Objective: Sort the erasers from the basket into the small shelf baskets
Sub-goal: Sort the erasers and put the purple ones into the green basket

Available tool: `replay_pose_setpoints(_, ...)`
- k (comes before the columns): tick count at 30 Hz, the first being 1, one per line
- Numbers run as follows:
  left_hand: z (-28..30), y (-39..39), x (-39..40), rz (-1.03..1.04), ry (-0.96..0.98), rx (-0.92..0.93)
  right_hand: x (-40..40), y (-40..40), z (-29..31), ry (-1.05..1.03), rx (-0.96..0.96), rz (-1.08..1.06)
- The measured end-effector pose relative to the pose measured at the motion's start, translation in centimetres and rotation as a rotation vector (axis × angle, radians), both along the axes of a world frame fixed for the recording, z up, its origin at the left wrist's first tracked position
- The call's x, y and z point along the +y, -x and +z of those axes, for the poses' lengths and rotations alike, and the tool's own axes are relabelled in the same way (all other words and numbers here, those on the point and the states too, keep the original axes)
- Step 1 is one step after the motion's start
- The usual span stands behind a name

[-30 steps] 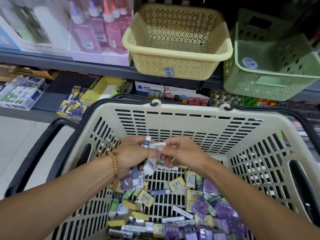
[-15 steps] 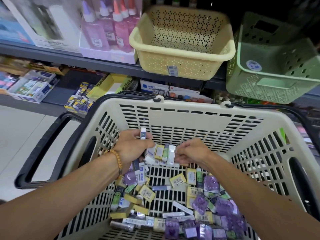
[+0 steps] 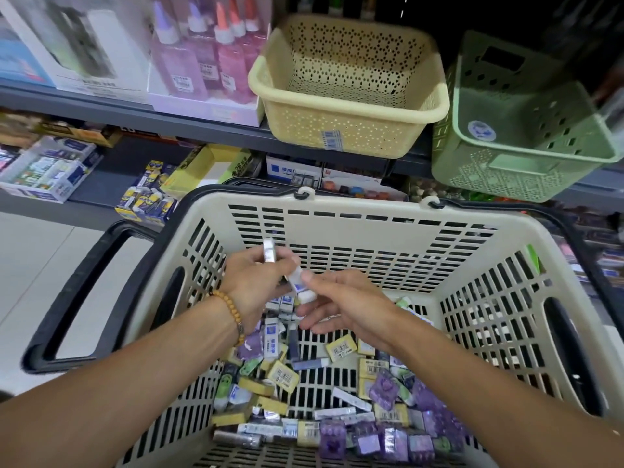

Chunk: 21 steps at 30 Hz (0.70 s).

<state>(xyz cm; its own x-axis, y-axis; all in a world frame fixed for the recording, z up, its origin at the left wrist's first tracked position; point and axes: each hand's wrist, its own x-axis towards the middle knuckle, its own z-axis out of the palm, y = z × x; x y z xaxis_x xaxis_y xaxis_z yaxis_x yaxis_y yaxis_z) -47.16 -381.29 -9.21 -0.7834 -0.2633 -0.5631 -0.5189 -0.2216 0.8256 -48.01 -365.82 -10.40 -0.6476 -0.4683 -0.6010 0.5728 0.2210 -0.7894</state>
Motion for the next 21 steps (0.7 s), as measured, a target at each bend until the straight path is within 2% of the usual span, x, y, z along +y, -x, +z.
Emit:
replay_pose_setpoints(3,-0.1,-0.5,0.5,-0.041,0.003,0.011,0.6,0.1,0.0,0.007,-0.038,0.035)
replay_pose_setpoints(5,0.1,-0.5,0.7,-0.078,-0.009,-0.038,2.0,0.5,-0.4,-0.04,-0.038,-0.022)
replay_pose_setpoints(8,0.6,-0.6,0.7,-0.138,-0.039,-0.172,5.3,1.7,-1.5,-0.247,0.056,-0.15)
replay_pose_setpoints(10,0.9,-0.7,0.8,-0.168,-0.075,-0.231,6.9,2.3,-2.4,-0.416,0.124,-0.121)
replay_pose_setpoints(12,1.2,-0.6,0.8,-0.196,-0.119,-0.265,7.1,2.8,-3.3,-0.494,0.124,-0.043)
replay_pose_setpoints(15,1.4,-0.7,0.8,-0.256,-0.192,-0.275,5.9,3.1,-4.7,-0.523,0.081,0.038)
replay_pose_setpoints(19,0.9,-1.2,0.5,-0.287,-0.24,-0.252,4.3,2.8,-5.9,-0.442,0.041,-0.203)
replay_pose_setpoints(21,0.6,-1.3,0.4,-0.246,-0.263,-0.23,4.2,2.5,-5.6,-0.445,0.068,-0.246)
